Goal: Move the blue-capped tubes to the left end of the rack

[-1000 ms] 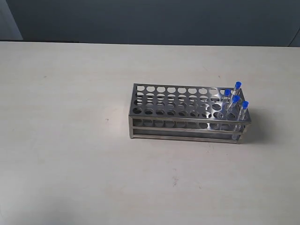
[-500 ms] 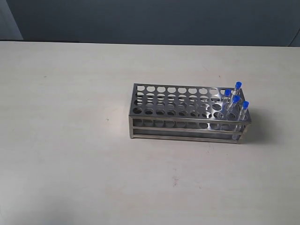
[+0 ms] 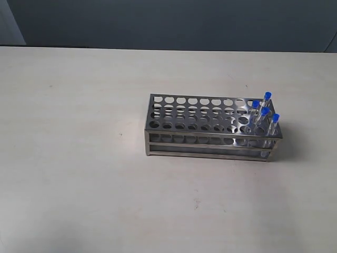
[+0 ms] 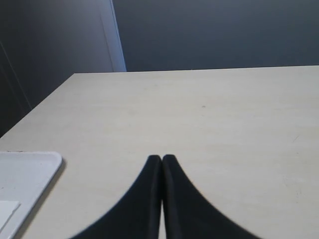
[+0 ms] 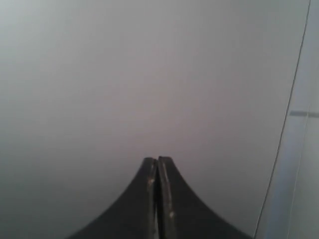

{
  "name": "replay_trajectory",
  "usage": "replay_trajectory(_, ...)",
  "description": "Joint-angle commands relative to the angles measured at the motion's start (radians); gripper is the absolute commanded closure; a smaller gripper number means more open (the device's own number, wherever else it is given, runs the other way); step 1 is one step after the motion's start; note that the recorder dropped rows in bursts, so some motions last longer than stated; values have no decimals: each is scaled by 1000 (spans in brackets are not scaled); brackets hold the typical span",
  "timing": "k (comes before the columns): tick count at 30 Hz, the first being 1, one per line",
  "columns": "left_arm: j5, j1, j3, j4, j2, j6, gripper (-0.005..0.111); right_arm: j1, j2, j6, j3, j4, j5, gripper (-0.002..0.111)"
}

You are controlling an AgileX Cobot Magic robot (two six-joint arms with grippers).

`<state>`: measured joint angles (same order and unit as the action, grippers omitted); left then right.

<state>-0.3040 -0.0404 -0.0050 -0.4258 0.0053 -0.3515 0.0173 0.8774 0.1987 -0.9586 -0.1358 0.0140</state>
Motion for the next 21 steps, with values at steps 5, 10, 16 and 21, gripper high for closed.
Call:
replay_trajectory(5,8,4,2,-6,-5,-5,106,-104,70,6,537,-46,-421,108)
replay_trajectory(10,8,4,2,-6,-5,-5,106,-176,174,-72,663,-43,-461,106)
replay_trajectory(16,8,4,2,-6,-5,-5,106,-230,270,-128,674,120,-425,71)
replay_trajectory(21,8,4,2,-6,-5,-5,106,-230,338,-130,674,153,-485,56)
